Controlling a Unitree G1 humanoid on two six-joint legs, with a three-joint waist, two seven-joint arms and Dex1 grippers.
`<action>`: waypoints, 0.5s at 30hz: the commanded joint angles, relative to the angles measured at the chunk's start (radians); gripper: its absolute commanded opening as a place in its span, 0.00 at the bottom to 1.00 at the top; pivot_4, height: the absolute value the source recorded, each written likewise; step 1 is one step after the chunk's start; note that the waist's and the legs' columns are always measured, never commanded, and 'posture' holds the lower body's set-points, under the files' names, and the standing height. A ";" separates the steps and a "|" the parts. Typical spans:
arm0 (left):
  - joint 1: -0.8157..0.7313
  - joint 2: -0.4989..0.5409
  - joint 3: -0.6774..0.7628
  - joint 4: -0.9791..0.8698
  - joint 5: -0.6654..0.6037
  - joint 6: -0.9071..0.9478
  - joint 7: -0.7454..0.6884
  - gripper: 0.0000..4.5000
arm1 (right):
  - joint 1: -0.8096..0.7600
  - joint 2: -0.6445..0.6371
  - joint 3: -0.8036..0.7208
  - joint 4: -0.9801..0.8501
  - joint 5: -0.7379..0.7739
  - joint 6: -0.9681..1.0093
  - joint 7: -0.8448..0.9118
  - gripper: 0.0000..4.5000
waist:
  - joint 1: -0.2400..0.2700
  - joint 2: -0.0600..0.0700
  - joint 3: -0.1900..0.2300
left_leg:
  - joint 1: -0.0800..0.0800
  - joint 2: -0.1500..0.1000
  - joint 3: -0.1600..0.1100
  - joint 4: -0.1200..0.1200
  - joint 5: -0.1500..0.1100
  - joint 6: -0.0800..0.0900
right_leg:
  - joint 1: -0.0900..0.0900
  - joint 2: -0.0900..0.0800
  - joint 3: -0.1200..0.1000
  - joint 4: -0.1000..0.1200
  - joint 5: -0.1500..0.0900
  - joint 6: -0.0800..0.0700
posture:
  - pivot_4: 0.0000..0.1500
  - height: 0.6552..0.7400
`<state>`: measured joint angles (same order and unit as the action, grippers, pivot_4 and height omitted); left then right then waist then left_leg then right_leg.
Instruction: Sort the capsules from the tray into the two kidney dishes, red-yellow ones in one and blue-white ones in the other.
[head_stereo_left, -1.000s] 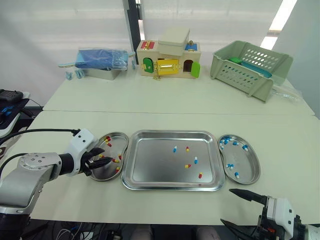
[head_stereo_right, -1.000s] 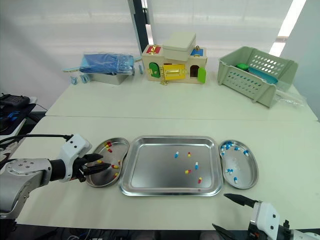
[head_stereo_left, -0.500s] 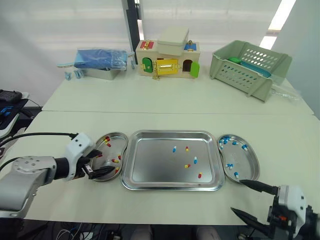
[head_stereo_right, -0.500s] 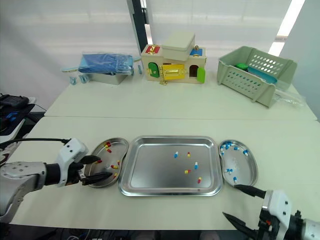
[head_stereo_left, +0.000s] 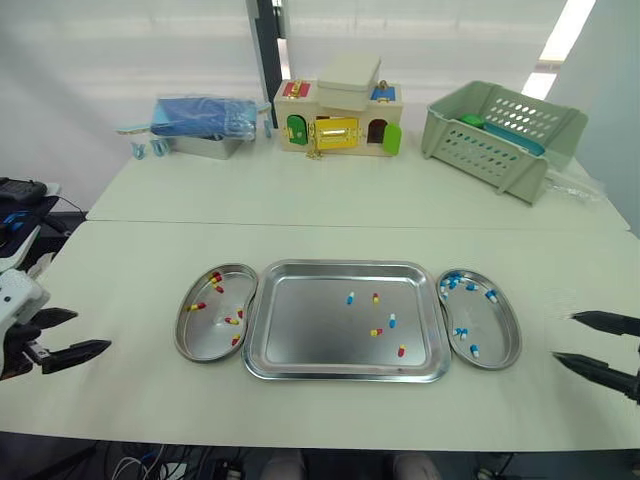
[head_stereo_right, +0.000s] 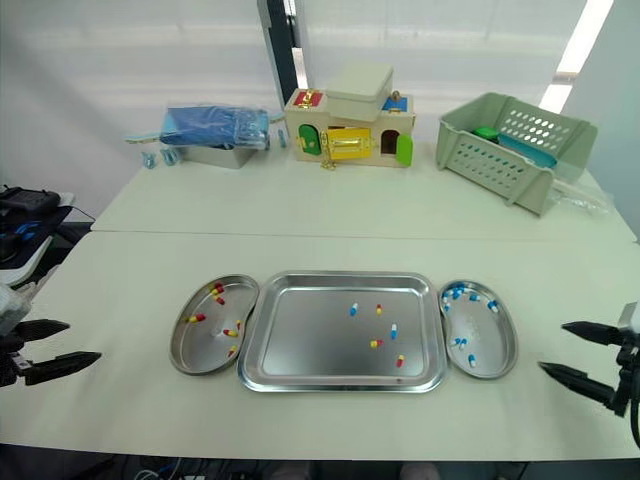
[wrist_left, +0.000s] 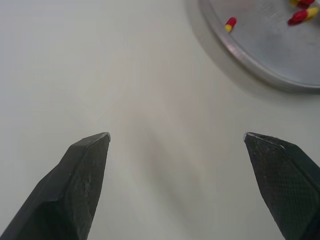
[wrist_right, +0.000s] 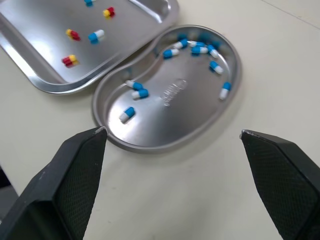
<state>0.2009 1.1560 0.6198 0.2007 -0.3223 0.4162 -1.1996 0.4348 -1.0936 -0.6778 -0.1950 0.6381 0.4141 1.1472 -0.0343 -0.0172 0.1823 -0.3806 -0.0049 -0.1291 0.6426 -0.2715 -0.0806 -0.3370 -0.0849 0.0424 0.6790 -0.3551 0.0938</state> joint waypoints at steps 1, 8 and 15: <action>0.015 0.024 0.059 0.007 0.013 -0.031 -0.011 0.99 | -0.053 -0.017 0.007 0.069 -0.046 -0.030 0.037 1.00 | 0.000 0.000 0.000 | 0.000 0.000 0.000 0.000 0.000 0.000 | 0.000 0.000 0.000 0.000 0.000 0.000 | 1.00 1.00; 0.037 0.006 0.077 -0.043 0.009 -0.010 -0.005 0.99 | -0.129 -0.002 0.044 0.130 -0.100 -0.058 0.069 1.00 | -0.002 0.000 0.000 | 0.000 0.000 0.000 0.000 0.000 0.000 | 0.000 0.000 0.000 0.000 0.000 0.000 | 1.00 1.00; 0.047 -0.016 0.065 -0.105 0.006 0.006 -0.004 0.99 | -0.170 0.021 0.064 0.152 -0.128 -0.070 0.079 1.00 | -0.005 0.000 0.000 | 0.000 0.000 0.000 0.000 0.000 0.000 | 0.000 0.000 0.000 0.000 0.000 0.000 | 1.00 1.00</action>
<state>0.2445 1.1347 0.6583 0.1164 -0.3130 0.4253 -1.2081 0.2727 -1.0757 -0.5974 -0.0402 0.5158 0.3613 1.2199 -0.0392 -0.0172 0.1827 -0.3807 -0.0046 -0.1288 0.6425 -0.2715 -0.0806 -0.3373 -0.0849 0.0425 0.6793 -0.3551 0.0938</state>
